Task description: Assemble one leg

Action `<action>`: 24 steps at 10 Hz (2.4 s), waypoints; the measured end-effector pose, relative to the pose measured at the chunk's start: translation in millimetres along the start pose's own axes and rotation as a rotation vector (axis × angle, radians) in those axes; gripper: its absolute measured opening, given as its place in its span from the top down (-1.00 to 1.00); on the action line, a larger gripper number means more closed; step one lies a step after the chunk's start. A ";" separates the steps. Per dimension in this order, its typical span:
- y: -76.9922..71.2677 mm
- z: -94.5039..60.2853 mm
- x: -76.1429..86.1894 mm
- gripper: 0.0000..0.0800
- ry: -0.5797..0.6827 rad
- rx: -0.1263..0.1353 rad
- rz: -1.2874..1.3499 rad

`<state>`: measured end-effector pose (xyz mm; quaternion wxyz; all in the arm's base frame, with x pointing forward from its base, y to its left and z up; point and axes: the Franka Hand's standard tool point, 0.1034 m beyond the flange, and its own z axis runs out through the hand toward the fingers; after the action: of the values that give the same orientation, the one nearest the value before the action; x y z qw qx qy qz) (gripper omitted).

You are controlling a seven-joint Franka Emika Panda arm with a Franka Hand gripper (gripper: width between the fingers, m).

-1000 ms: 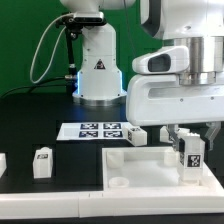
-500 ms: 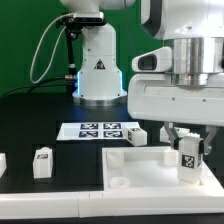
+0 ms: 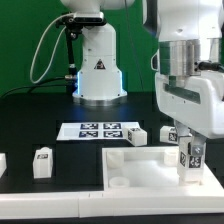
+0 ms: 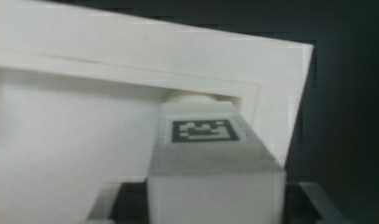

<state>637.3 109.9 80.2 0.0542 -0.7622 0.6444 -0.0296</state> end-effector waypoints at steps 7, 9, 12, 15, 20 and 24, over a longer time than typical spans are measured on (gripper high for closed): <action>4.0 0.1 4.0 -0.62 -0.011 -0.033 -0.925; 3.6 0.1 4.6 -0.62 -0.008 -0.033 -1.092; -6.1 -0.6 -3.5 -0.50 0.102 0.028 -1.305; -5.9 0.2 -3.7 -0.05 0.096 0.036 -1.150; -1.1 1.0 2.7 0.28 0.076 0.036 -0.455; 0.9 1.5 -0.7 0.28 -0.002 0.006 0.145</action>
Offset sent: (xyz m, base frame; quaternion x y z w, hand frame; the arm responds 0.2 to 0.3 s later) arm -0.0001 0.0140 0.0064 0.0000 -0.0756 -0.3354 0.9391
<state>636.5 110.5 78.7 0.0594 -0.7134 0.6977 -0.0269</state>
